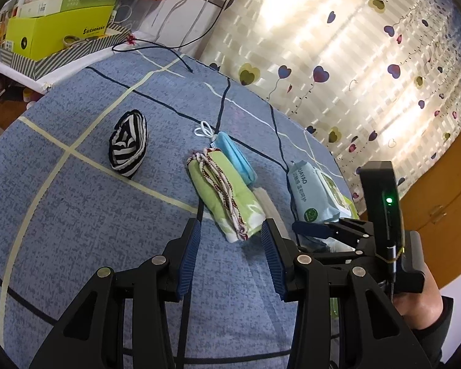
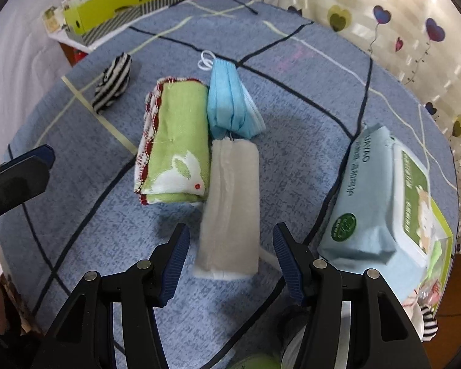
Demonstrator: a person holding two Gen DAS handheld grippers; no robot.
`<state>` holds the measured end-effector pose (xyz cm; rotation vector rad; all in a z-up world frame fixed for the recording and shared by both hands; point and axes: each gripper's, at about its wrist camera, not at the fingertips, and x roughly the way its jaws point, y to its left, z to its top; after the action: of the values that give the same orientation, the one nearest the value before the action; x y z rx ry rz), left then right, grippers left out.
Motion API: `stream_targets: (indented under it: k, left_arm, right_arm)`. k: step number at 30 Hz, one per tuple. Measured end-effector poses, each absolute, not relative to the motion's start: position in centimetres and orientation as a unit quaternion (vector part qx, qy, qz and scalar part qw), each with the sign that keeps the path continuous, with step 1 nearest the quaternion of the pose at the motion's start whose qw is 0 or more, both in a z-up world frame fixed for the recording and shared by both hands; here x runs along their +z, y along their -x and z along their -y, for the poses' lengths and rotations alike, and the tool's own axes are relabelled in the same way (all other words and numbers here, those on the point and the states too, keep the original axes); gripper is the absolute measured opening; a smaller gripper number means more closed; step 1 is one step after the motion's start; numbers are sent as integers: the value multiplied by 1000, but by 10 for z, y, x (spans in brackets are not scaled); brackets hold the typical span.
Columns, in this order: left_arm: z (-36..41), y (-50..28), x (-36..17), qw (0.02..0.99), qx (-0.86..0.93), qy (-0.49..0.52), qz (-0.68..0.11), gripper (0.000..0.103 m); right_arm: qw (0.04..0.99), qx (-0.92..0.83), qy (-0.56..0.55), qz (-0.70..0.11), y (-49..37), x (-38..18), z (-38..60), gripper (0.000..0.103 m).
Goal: Organize soft objects
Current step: 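Move both tools toward the green rabbit towel and folded white cloth, then grasp the folded white cloth with the right tool while the left tool grasps the green rabbit towel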
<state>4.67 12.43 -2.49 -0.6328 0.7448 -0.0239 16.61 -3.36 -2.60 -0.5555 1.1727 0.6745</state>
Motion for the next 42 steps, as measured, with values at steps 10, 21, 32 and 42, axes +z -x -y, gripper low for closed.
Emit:
stream_targets:
  k: [10, 21, 32, 42]
  left_arm:
    - [-127, -50, -27, 881, -7, 306, -361, 43]
    - [-124, -61, -26, 881, 3, 290, -373, 43]
    - [-117, -101, -41, 876, 42, 264, -402, 43]
    - [-109, -116, -47, 878, 83, 227, -414, 38]
  right_arm:
    - [734, 336, 250, -535, -165, -30, 29, 23]
    - [725, 411, 232, -502, -124, -5, 26, 22]
    - [768, 376, 200, -478, -132, 17, 57, 22]
    - [778, 382, 176, -466, -133, 26, 71, 22]
